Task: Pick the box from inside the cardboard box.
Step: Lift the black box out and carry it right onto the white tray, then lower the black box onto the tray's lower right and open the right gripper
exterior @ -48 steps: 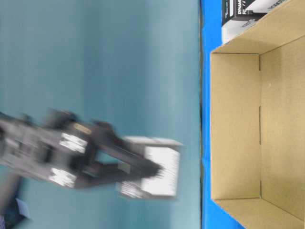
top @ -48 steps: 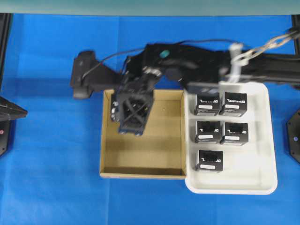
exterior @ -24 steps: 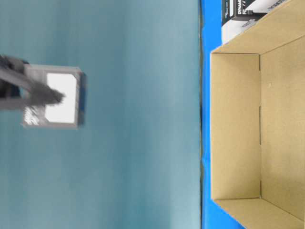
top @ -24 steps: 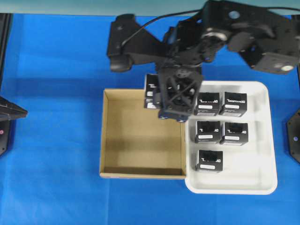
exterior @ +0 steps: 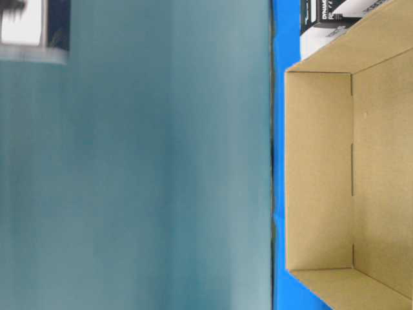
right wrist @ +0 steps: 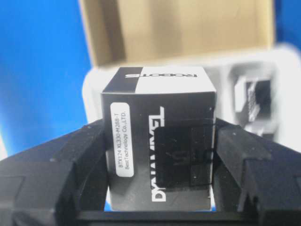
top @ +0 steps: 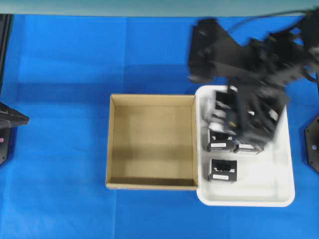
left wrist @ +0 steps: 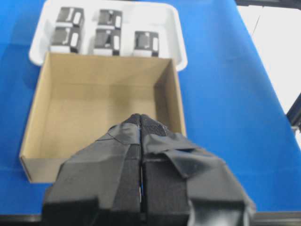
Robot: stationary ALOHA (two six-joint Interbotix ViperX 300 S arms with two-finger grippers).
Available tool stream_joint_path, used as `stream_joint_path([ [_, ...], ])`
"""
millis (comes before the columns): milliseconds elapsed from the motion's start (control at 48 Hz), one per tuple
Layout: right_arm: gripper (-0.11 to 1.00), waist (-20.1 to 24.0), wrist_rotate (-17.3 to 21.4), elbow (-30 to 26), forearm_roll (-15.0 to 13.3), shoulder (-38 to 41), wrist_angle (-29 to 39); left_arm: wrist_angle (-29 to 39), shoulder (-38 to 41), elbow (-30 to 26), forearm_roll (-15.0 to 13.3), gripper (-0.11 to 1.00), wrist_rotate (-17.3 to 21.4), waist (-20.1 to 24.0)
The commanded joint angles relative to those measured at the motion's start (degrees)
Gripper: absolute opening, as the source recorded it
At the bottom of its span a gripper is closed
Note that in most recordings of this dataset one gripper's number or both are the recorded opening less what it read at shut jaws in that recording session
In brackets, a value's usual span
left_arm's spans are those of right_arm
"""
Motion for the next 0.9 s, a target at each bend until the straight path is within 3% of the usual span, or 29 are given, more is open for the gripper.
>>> stream_joint_path([
  [0, 0.61, 2.11, 2.37, 5.89, -0.09, -3.78, -1.32, -0.26, 0.97, -1.23, 0.18, -0.07, -0.09, -0.09],
  [354, 0.61, 8.70, 10.28, 24.17, -0.09, -12.48, -9.14, -0.26, 1.49, -1.05, 0.18, -0.07, -1.05, -0.09],
  [625, 0.61, 13.80, 11.51, 35.07, 0.18, -13.01, -15.21, -0.26, 1.58, -1.05, 0.09, -0.07, -1.23, -0.18],
  [875, 0.61, 16.08, 12.48, 40.96, 0.18, -13.18, -24.08, -0.35, 2.02, -1.14, 0.09, -0.07, -1.23, -0.18],
])
